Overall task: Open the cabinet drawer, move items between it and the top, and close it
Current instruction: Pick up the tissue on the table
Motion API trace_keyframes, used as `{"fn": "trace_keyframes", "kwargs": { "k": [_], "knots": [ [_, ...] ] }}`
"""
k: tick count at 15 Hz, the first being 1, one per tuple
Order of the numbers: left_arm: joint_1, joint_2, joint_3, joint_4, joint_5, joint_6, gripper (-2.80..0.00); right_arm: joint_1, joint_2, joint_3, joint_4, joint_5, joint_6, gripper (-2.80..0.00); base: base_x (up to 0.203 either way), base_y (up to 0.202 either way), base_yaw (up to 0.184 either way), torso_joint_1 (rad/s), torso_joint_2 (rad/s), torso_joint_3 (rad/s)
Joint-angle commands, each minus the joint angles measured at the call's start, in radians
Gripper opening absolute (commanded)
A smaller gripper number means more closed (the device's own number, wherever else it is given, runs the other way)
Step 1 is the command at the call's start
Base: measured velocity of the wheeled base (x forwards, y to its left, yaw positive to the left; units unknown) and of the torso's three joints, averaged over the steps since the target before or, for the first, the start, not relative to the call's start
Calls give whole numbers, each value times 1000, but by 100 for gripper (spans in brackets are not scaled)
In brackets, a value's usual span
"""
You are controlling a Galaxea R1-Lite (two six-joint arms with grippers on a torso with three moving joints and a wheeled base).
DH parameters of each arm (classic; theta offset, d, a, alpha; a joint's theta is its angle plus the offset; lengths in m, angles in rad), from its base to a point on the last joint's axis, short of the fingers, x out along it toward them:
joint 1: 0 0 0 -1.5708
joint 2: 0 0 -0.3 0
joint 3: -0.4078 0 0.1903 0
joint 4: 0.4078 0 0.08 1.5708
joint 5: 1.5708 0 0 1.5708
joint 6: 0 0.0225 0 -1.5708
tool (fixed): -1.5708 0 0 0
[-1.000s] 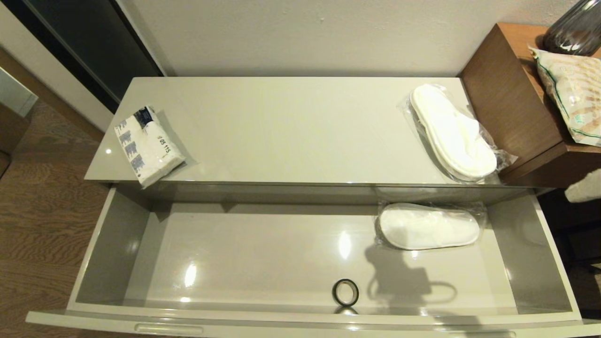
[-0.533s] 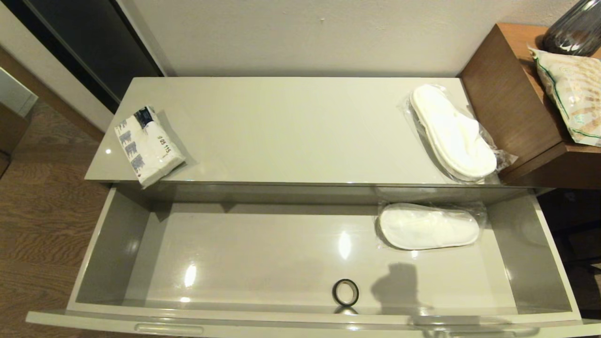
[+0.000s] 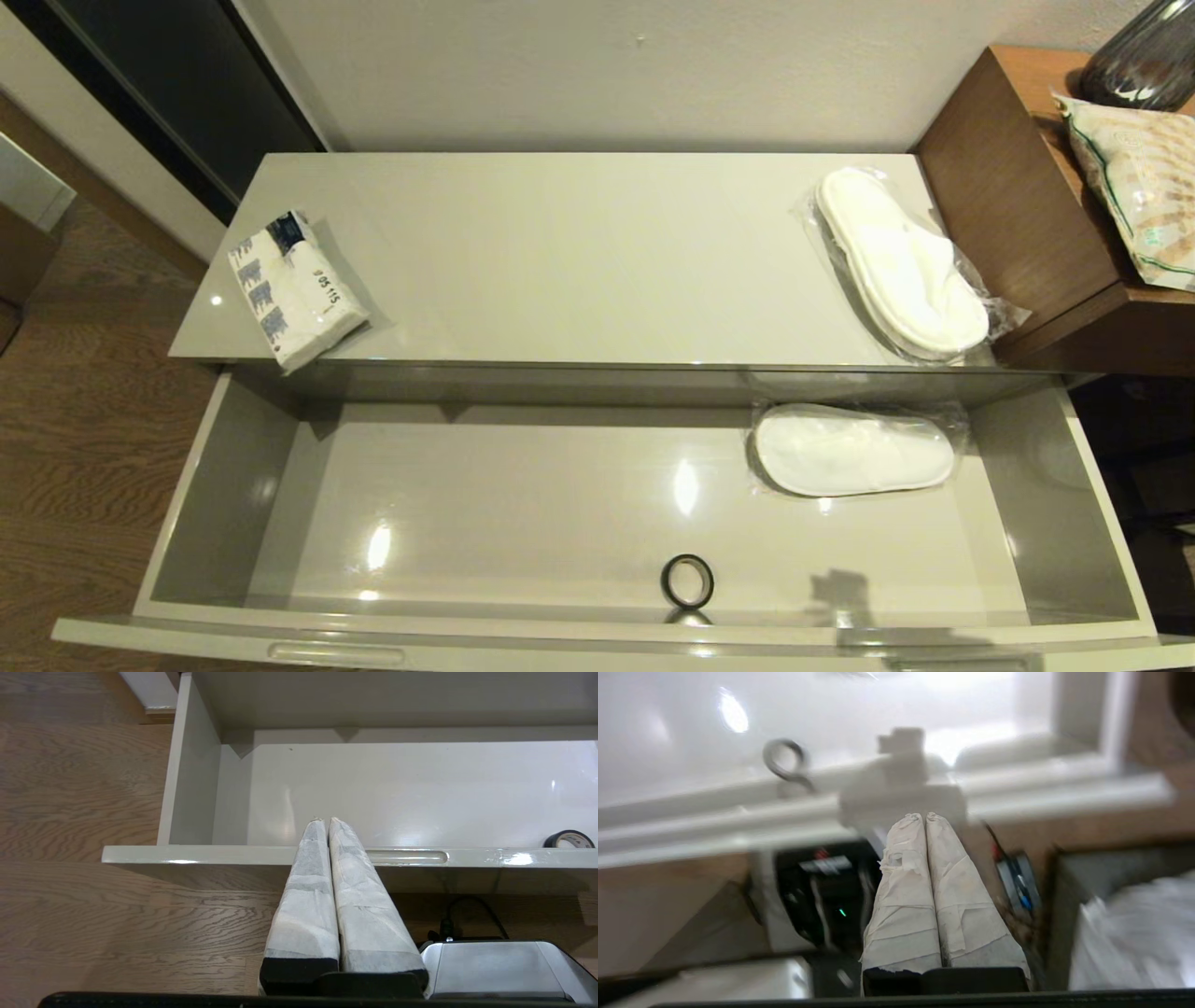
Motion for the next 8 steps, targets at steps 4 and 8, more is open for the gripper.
{"fn": "trace_keyframes", "kwargs": {
  "k": [4, 8],
  "knots": [
    [0, 1, 0, 0, 0, 1, -280, -369, -462, -129, 397, 147, -255, -280, 0, 0, 0, 0, 0, 0],
    [0, 1, 0, 0, 0, 1, -280, -433, -693, -188, 588, 68, -437, -280, 0, 0, 0, 0, 0, 0]
  ]
}}
